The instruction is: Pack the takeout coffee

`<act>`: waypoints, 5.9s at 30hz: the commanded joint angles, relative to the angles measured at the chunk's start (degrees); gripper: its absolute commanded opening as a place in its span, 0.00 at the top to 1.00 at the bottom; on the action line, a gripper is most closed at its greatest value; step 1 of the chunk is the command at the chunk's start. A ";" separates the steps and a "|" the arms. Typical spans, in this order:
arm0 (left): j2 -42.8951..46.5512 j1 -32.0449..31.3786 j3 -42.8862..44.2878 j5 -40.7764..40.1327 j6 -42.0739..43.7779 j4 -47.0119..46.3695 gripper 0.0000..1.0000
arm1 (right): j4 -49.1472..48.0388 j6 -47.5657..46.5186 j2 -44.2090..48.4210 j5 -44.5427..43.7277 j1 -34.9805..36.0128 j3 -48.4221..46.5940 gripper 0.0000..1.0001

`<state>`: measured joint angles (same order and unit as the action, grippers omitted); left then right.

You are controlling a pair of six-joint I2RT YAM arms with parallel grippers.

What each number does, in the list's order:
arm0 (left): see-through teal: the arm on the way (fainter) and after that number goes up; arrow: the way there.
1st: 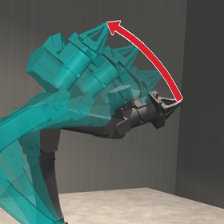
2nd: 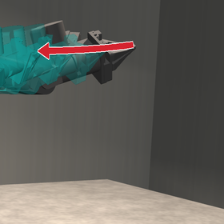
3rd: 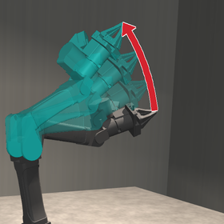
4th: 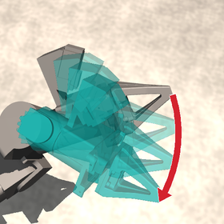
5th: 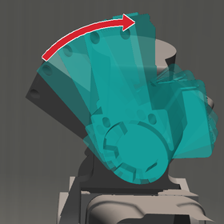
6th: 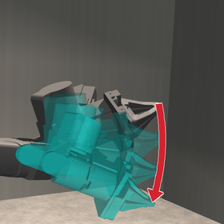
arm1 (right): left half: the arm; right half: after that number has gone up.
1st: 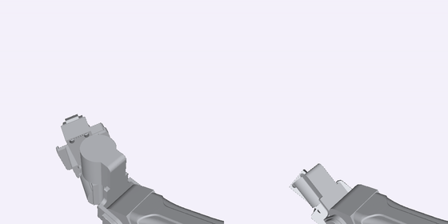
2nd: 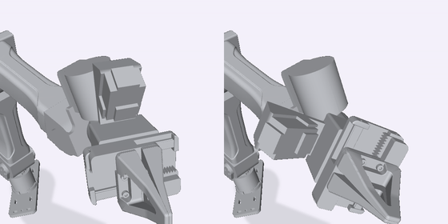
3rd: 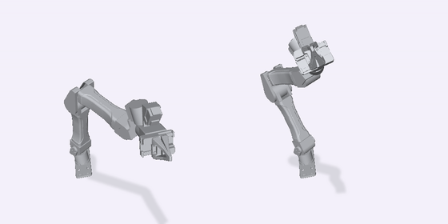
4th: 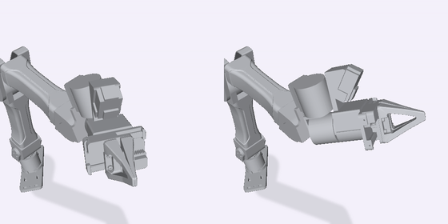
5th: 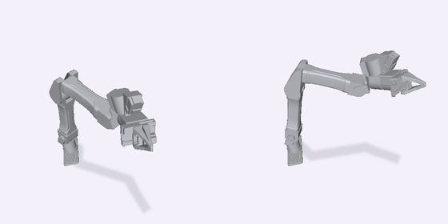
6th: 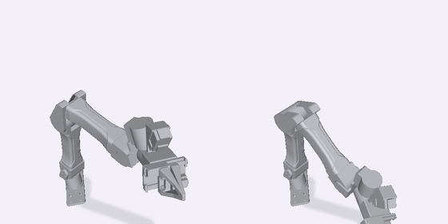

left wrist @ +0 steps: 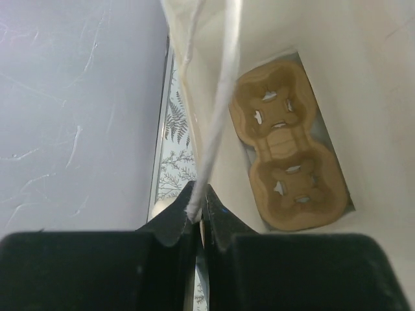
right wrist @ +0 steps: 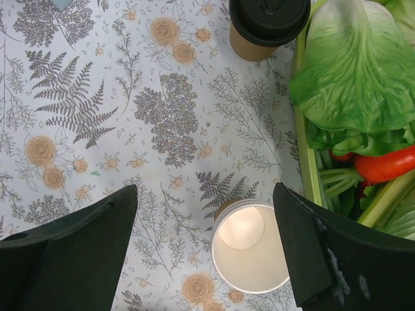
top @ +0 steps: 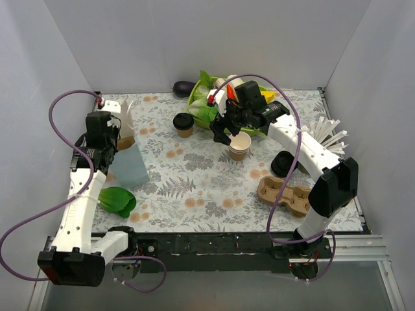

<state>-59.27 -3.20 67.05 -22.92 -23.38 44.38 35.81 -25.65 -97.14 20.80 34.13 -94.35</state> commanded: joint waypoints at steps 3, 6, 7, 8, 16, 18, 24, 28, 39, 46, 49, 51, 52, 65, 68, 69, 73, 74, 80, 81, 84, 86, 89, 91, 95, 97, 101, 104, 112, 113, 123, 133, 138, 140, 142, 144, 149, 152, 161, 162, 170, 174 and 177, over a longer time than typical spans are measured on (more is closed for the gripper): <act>-2.61 1.71 0.90 -0.11 -0.53 -4.04 1.00 | -1.97 -0.01 0.90 0.03 -0.20 -1.02 0.07; -3.22 2.50 1.68 0.85 -1.15 -3.95 0.72 | -2.06 -0.19 1.08 -0.23 -0.20 -0.67 0.07; -3.31 2.67 2.55 0.94 -1.49 -3.52 0.55 | -2.06 -0.19 1.17 -0.32 -0.29 -0.58 0.07; -3.40 3.02 3.52 1.12 -2.19 -3.25 0.39 | -2.06 -0.19 1.25 -0.32 -0.20 -0.58 0.07; -6.47 3.11 25.02 16.42 -0.89 -0.01 0.02 | -0.83 -0.45 1.96 -0.49 -0.29 -0.75 0.07; -7.52 3.11 28.39 27.60 1.21 1.40 0.02 | -0.83 -0.45 2.05 -0.50 -0.38 -0.84 0.07; -14.37 1.54 33.23 67.29 7.82 8.00 0.02 | -0.66 2.00 2.05 0.03 -1.69 -2.51 0.06; -26.14 -2.24 38.94 65.38 12.81 14.76 0.02 | -0.30 3.15 2.92 0.30 -3.63 -2.86 0.05; -44.61 -7.95 41.59 51.32 6.87 3.53 0.03 | -3.20 3.76 9.16 0.82 -7.32 5.92 0.05; -51.99 -12.53 42.73 42.00 5.71 -1.13 0.04 | -3.56 3.76 10.40 1.09 -8.99 7.86 0.05; -53.93 -13.41 44.57 39.09 5.54 -1.31 0.04 | -3.56 3.76 10.57 1.17 -9.61 8.12 0.05; -55.16 -13.50 45.19 37.26 5.36 -1.75 0.04 | -3.56 3.76 10.57 1.26 -9.96 8.30 0.05; -55.43 -13.50 45.28 36.81 5.27 -2.36 0.03 | -3.64 3.76 10.57 1.26 -10.13 8.39 0.05; -59.83 -13.58 46.16 35.75 3.95 -1.93 0.05 | -3.82 4.12 10.40 1.88 -10.57 8.56 0.05; -60.44 -13.50 46.33 35.05 3.95 -2.11 0.05 | -3.91 4.20 10.74 1.88 -10.66 9.09 0.05; -60.53 -13.58 46.42 34.96 3.87 -2.28 0.04 | -3.91 4.20 10.75 1.88 -10.66 9.18 0.05; -61.85 -13.59 47.74 35.48 3.86 -2.02 0.04 | -4.08 4.20 11.01 1.88 -10.75 9.44 0.05; -62.20 -13.59 48.09 35.66 3.86 -2.02 0.04 | -4.08 4.12 10.92 1.88 -10.75 9.44 0.05; -63.34 -13.59 48.44 35.66 3.69 -1.84 0.05 | -4.17 4.12 11.01 1.70 -10.84 9.71 0.05; -63.52 -13.50 48.36 35.75 3.69 -1.75 0.06 | -4.17 4.12 11.10 1.79 -10.84 9.71 0.05; -63.96 -13.59 48.44 35.66 3.69 -1.67 0.07 | -4.35 4.12 11.19 1.79 -10.93 9.97 0.05; -64.13 -13.59 48.36 35.92 3.86 -1.58 0.07 | -4.35 4.03 11.19 1.79 -10.93 10.06 0.05; -64.57 -13.59 48.44 36.19 3.86 -1.40 0.08 | -4.43 3.94 11.10 1.70 -10.93 10.23 0.05; -64.75 -13.59 48.44 36.19 3.78 -1.40 0.09 | -4.44 3.94 11.01 1.62 -10.93 10.32 0.04; -64.57 -13.59 48.53 36.45 3.95 -1.31 0.13 | -4.70 3.94 10.84 1.53 -11.01 10.41 0.04; -64.40 -13.59 48.44 36.63 3.95 -1.31 0.16 | -4.87 3.94 10.75 1.62 -11.02 10.41 0.04; -63.35 -13.59 47.65 37.07 4.04 -0.96 0.23 | -4.79 3.94 10.66 1.61 -11.02 10.50 0.04; -62.03 -13.59 46.51 37.33 4.13 -0.79 0.26 | -4.96 3.94 10.57 1.62 -11.10 10.58 0.04; -55.97 -13.67 42.73 39.70 4.30 0.35 0.39 | -4.88 3.77 10.57 1.35 -11.10 10.67 0.04; -55.44 -13.67 42.56 39.97 4.22 1.75 0.40 | -4.79 3.68 10.57 1.35 -11.10 10.76 0.04; -39.10 -16.91 29.65 43.40 1.23 4.75 0.44 | -3.38 2.97 11.54 -0.23 -11.37 11.64 0.04; -27.66 -33.17 12.42 40.06 -2.20 3.26 0.44 | -2.50 4.81 14.00 -2.95 -14.26 14.36 0.04; -30.20 -40.11 13.36 36.72 -5.00 -0.96 0.42 | -2.42 5.96 14.79 -4.36 -16.28 15.07 0.04; -32.40 -41.09 14.60 36.19 -5.54 -2.71 0.43 | -2.50 6.22 15.58 -4.97 -17.34 16.03 0.04; -32.93 -42.41 14.08 36.01 -7.47 -5.17 0.43 | -2.50 6.14 16.37 -5.94 -18.57 16.73 0.04; -34.24 -43.98 13.90 36.28 -8.52 -7.20 0.44 | -2.50 5.35 16.72 -6.99 -19.36 17.18 0.04; -36.27 -46.10 11.89 36.89 -10.81 -10.01 0.45 | -2.85 5.96 17.25 -9.90 -23.40 16.48 0.02; -37.59 -47.24 10.74 35.84 -11.60 -11.50 0.42 | -2.68 6.49 17.34 -9.99 -25.25 16.56 0.02; -39.00 -48.65 13.02 36.98 -11.78 -11.16 0.18 | -2.42 6.40 19.01 -8.05 -25.78 19.46 0.02; -38.91 -48.65 13.72 37.59 -11.78 -10.90 0.16 | -2.15 6.40 19.18 -7.79 -25.69 19.55 0.02; -35.40 -48.22 19.08 39.01 -11.26 -11.07 0.07 | 1.80 3.68 19.27 -1.82 -25.78 18.23 0.02; -33.20 -42.44 25.49 34.80 -11.77 -10.11 0.02 | 5.83 2.81 19.80 -1.29 -23.42 16.31 0.02; -30.40 -32.86 27.87 37.76 -14.42 -9.84 0.02 | 11.55 -1.40 20.06 1.26 -13.26 15.86 0.02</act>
<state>-97.38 -47.31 90.04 15.27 -35.40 35.07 40.40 -22.11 -79.42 17.30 10.83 -75.66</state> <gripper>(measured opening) 0.981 0.982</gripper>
